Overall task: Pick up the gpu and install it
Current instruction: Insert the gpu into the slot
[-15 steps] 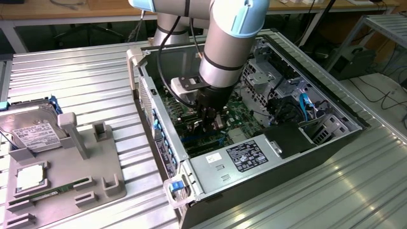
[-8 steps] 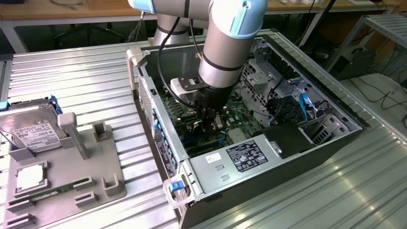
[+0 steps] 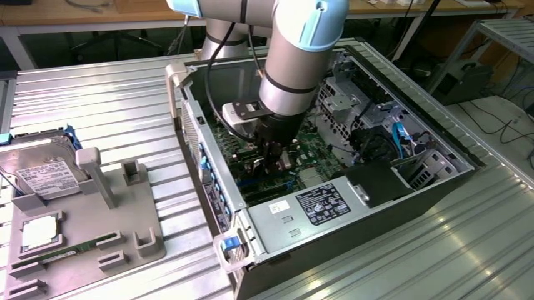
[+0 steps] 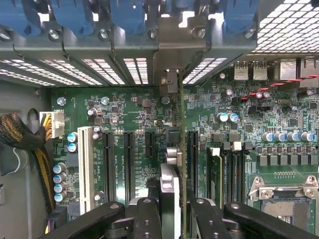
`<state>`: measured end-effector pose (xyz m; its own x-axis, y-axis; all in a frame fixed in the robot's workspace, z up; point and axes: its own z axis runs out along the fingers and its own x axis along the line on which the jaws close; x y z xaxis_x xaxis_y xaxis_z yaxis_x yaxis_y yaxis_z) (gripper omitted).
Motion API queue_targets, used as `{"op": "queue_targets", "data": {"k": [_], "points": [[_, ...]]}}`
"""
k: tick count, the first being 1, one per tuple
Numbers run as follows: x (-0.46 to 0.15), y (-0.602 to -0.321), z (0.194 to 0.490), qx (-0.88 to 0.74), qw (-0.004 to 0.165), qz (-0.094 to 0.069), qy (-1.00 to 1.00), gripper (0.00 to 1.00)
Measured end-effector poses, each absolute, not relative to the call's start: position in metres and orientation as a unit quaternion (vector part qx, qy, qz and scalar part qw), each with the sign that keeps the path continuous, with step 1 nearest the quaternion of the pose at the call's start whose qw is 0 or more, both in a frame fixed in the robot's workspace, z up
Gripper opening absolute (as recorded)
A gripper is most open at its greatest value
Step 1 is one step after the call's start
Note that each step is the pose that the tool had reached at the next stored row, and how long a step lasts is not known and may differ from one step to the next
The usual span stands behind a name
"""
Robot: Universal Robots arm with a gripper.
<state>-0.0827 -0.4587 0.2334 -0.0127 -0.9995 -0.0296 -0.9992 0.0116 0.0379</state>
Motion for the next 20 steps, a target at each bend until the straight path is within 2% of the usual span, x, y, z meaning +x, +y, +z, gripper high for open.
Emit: {"op": "queue_targets", "data": {"k": [20], "points": [[-0.0865,-0.4587,0.2267,0.703,-0.004,-0.017,-0.710,0.28]]}}
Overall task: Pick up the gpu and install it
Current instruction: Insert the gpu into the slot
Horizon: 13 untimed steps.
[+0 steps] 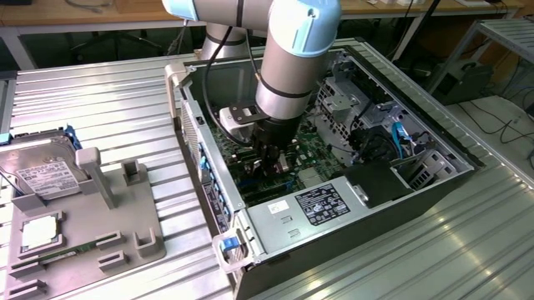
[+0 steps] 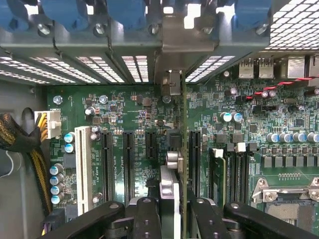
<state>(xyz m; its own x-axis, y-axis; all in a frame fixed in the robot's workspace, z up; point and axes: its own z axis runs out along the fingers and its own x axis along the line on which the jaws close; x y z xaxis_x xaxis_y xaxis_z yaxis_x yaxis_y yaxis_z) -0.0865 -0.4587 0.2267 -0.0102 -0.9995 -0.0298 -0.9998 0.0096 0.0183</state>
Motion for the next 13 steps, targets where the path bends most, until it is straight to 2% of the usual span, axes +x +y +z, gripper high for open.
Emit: {"op": "queue_targets", "data": {"k": [8,9,10,13], "points": [[-0.086,-0.458,0.231,-0.703,0.005,0.017,0.711,0.29],[-0.086,-0.458,0.234,-0.703,0.005,0.017,0.711,0.29],[-0.086,-0.458,0.239,-0.704,0.005,0.017,0.710,0.36],[-0.084,-0.458,0.266,-0.704,0.005,0.017,0.710,0.36]]}}
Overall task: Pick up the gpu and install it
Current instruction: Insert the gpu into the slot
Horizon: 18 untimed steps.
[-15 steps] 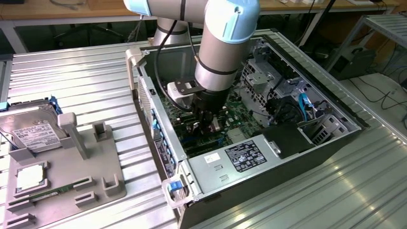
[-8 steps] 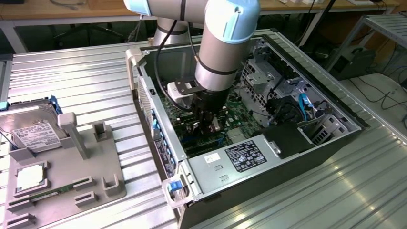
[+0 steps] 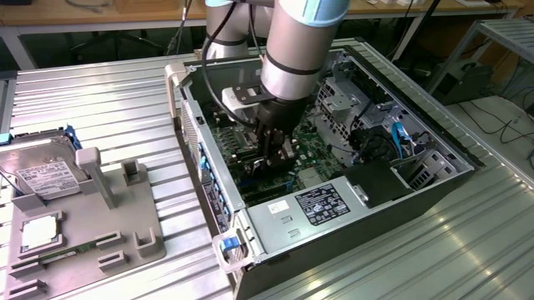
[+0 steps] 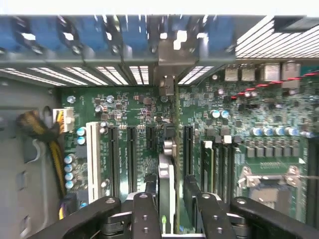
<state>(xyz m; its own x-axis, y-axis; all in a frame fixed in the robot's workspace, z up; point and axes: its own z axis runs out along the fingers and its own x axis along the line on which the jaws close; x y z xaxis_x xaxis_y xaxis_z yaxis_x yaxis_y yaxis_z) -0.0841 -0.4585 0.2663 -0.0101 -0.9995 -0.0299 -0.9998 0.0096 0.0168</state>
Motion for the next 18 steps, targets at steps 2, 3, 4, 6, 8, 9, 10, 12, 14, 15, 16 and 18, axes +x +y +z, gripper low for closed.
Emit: {"op": "queue_targets", "data": {"k": [2,3,4,6,8,9,10,12,14,15,16,18], "points": [[-0.084,-0.458,0.276,-0.703,0.005,0.016,0.710,0.36],[-0.084,-0.458,0.280,-0.704,0.004,0.016,0.710,0.36],[-0.084,-0.458,0.284,-0.704,0.004,0.016,0.710,0.36],[-0.084,-0.458,0.287,-0.704,0.004,0.015,0.710,0.36],[-0.084,-0.458,0.287,-0.704,0.004,0.015,0.710,0.35],[-0.084,-0.458,0.287,-0.704,0.004,0.015,0.710,0.35],[-0.084,-0.458,0.287,-0.704,0.004,0.015,0.710,0.28],[-0.084,-0.458,0.287,-0.704,0.004,0.015,0.710,0.15],[-0.084,-0.458,0.287,-0.704,0.004,0.015,0.710,0.11],[-0.084,-0.458,0.287,-0.704,0.004,0.015,0.710,0.11],[-0.084,-0.458,0.287,-0.704,0.004,0.015,0.710,0.11],[-0.084,-0.458,0.287,-0.704,0.004,0.015,0.710,0.11]]}}
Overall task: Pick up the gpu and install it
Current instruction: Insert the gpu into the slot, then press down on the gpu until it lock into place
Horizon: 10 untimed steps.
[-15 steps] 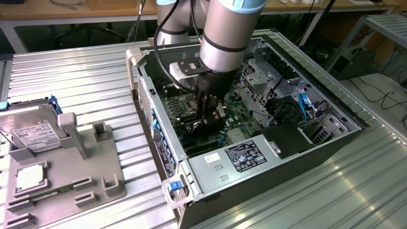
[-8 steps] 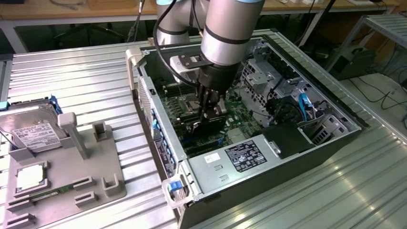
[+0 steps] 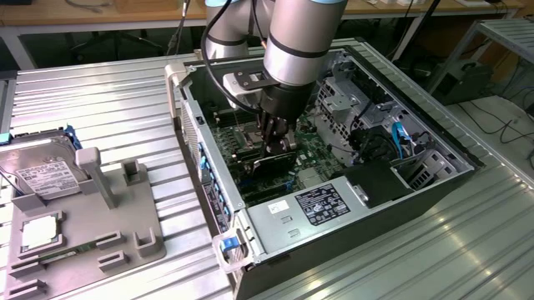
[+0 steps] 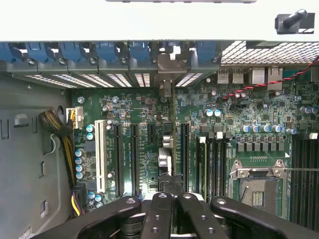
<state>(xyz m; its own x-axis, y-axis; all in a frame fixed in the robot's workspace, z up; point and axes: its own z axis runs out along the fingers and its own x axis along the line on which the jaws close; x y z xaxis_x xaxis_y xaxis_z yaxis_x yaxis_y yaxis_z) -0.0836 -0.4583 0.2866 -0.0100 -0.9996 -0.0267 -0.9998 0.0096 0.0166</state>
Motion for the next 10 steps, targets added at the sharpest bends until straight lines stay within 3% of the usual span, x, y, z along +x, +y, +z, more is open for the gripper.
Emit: {"op": "queue_targets", "data": {"k": [10], "points": [[-0.0836,-0.4583,0.2866,-0.704,0.004,0.015,0.710,0.11]]}}
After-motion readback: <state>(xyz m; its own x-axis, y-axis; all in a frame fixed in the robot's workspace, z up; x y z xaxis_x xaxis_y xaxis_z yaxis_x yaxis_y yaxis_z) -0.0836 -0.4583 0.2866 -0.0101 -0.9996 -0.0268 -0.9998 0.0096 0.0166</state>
